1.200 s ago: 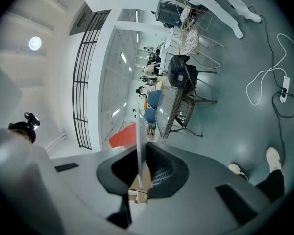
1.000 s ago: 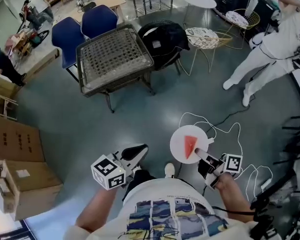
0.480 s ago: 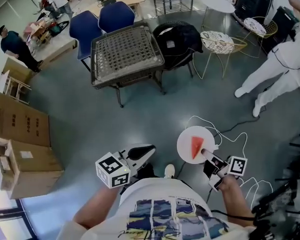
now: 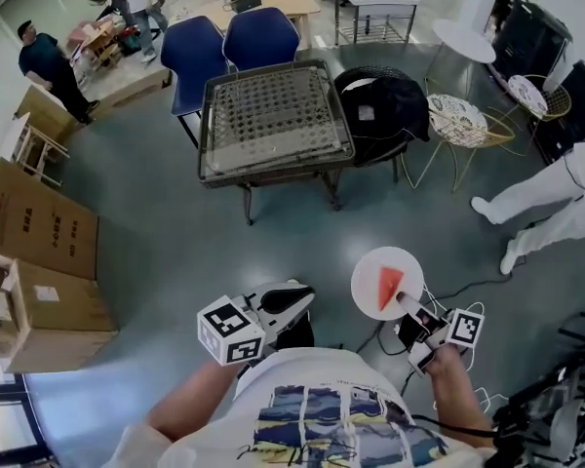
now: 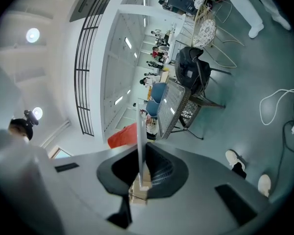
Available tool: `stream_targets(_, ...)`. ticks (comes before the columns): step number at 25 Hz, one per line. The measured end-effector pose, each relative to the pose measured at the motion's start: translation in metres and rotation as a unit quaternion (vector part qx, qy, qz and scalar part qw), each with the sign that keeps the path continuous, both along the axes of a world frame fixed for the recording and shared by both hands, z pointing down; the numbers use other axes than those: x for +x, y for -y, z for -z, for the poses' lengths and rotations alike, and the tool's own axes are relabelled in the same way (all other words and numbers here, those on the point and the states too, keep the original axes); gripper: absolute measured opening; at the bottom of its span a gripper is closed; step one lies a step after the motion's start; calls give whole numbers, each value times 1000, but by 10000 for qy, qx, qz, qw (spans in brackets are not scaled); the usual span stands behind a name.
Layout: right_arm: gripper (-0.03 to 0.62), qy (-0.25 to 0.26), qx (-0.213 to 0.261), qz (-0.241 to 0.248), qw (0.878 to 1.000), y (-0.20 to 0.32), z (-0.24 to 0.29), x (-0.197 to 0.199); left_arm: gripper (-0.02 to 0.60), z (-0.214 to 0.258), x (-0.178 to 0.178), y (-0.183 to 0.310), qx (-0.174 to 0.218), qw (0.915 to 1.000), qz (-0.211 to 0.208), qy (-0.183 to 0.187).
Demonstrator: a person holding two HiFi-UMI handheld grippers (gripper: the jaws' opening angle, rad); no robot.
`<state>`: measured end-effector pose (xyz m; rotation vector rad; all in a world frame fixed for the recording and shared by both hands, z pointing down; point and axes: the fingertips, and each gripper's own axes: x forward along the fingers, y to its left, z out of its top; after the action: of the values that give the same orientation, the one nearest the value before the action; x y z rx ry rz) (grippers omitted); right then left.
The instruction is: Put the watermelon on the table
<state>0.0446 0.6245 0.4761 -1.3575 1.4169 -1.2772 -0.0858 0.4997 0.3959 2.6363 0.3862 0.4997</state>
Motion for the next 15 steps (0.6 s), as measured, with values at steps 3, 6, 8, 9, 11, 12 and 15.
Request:
stream_targets(3, 20, -5, -31, 98, 9999, 55, 7, 14, 18, 9, 17, 52, 38, 9999, 67, -80)
stream_targets(6, 21, -89, -95, 343, 9993, 118, 14, 36, 18, 23, 28, 103, 130, 9995, 211, -216)
stream_targets(8, 21, -110, -43, 472, 9988, 164, 17, 48, 18, 26, 29, 138, 197, 9991, 307, -234)
stream_targets(9, 21, -124, -9, 545, 9984, 186, 17, 52, 18, 26, 27, 154, 212, 9988, 370, -225)
stream_targets(11, 21, -164, 29, 706, 9974, 227, 13, 59, 18, 22, 21, 186, 224, 9981, 548, -185)
stream_targets(12, 20, -162, 44, 784, 9968, 248, 10, 62, 18, 20, 18, 202, 229, 9974, 658, -161)
stream_targets(15, 21, -91, 12, 1049, 9944, 306, 1, 69, 18, 19, 11, 243, 200, 9944, 1032, -117)
